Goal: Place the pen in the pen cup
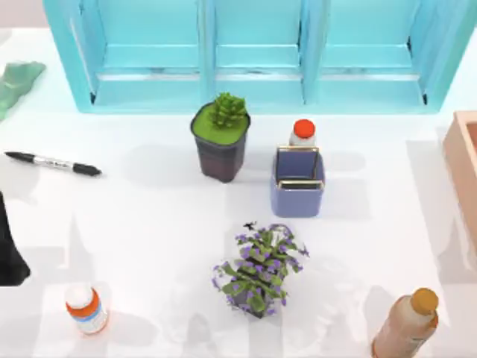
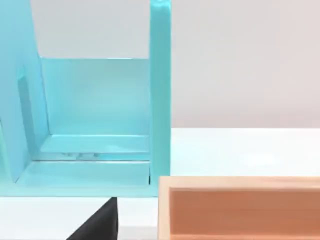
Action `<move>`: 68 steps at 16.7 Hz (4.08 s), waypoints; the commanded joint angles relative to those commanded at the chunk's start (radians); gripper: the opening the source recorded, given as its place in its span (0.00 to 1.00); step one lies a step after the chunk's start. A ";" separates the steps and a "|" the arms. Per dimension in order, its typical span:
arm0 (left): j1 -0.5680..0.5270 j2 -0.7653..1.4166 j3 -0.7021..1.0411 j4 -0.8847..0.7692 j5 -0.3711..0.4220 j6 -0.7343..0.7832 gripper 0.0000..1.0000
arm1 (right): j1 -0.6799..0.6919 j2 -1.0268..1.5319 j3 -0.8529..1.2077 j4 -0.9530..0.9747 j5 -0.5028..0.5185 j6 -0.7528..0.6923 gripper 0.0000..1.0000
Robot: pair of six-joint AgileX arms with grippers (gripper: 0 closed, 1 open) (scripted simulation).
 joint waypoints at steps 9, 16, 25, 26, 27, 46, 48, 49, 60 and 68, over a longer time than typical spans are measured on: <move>0.023 0.259 0.086 0.102 0.062 -0.208 1.00 | 0.000 0.000 0.000 0.000 0.000 0.000 1.00; 0.059 0.662 0.182 0.219 0.136 -0.510 1.00 | 0.000 0.000 0.000 0.000 0.000 0.000 1.00; 0.104 1.138 0.315 0.378 0.231 -0.876 1.00 | 0.000 0.000 0.000 0.000 0.000 0.000 1.00; 0.110 1.186 0.329 0.396 0.240 -0.914 1.00 | 0.000 0.000 0.000 0.000 0.000 0.000 1.00; 0.116 1.238 0.344 0.414 0.250 -0.953 1.00 | 0.000 0.000 0.000 0.000 0.000 0.000 1.00; 0.141 1.735 0.490 0.589 0.345 -1.319 1.00 | 0.000 0.000 0.000 0.000 0.000 0.000 1.00; 0.125 1.798 0.525 0.623 0.331 -1.330 1.00 | 0.000 0.000 0.000 0.000 0.000 0.000 1.00; 0.113 1.839 0.547 0.642 0.322 -1.337 1.00 | 0.000 0.000 0.000 0.000 0.000 0.000 1.00; 0.045 2.145 0.768 0.740 0.273 -1.378 1.00 | 0.000 0.000 0.000 0.000 0.000 0.000 1.00; 0.045 2.145 0.768 0.740 0.273 -1.378 0.55 | 0.000 0.000 0.000 0.000 0.000 0.000 1.00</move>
